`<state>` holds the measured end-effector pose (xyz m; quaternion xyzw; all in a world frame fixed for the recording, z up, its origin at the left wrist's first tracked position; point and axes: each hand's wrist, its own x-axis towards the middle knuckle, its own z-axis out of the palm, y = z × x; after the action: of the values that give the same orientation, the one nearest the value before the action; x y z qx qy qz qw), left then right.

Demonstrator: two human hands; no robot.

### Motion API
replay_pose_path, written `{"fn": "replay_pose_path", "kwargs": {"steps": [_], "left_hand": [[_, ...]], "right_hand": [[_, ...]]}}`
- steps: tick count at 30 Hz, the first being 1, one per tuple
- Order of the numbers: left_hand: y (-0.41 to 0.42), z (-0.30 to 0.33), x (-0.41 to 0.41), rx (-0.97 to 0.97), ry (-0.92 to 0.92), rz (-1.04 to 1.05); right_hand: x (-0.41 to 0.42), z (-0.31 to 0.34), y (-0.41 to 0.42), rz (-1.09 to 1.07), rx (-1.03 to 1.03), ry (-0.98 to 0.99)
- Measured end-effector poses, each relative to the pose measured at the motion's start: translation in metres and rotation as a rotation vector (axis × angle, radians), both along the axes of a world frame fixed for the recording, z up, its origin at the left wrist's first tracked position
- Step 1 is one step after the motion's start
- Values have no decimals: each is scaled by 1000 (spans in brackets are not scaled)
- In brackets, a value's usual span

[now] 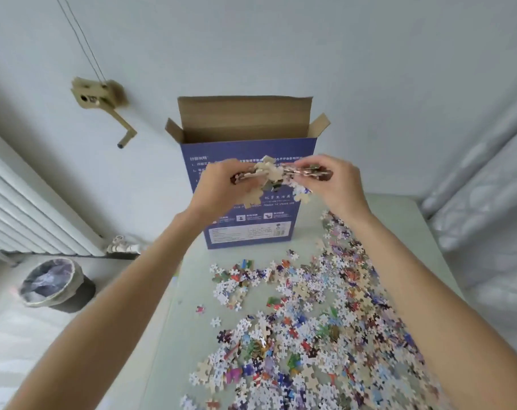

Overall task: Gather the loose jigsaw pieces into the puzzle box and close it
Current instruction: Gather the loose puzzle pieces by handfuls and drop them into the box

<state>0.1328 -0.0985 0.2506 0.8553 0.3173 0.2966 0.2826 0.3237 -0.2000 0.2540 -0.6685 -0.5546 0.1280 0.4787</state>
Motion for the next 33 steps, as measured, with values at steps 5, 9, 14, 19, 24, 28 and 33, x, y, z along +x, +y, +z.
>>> {"fn": "replay_pose_path", "kwargs": {"steps": [5, 9, 14, 19, 24, 28, 33], "left_hand": [[64, 50, 14, 103, -55, 75], [102, 57, 18, 354, 97, 40], [120, 45, 19, 471, 292, -26], [127, 41, 21, 346, 380, 1], [130, 41, 25, 432, 506, 24], [129, 43, 25, 304, 502, 22], [137, 50, 27, 530, 310, -80]], "right_hand": [[23, 43, 74, -26, 107, -156], [35, 52, 108, 113, 81, -487], [43, 46, 131, 304, -131, -630], [45, 47, 141, 381, -258, -671], [39, 48, 150, 378, -317, -816], [39, 43, 151, 355, -315, -747], [40, 37, 151, 303, -237, -663]]}}
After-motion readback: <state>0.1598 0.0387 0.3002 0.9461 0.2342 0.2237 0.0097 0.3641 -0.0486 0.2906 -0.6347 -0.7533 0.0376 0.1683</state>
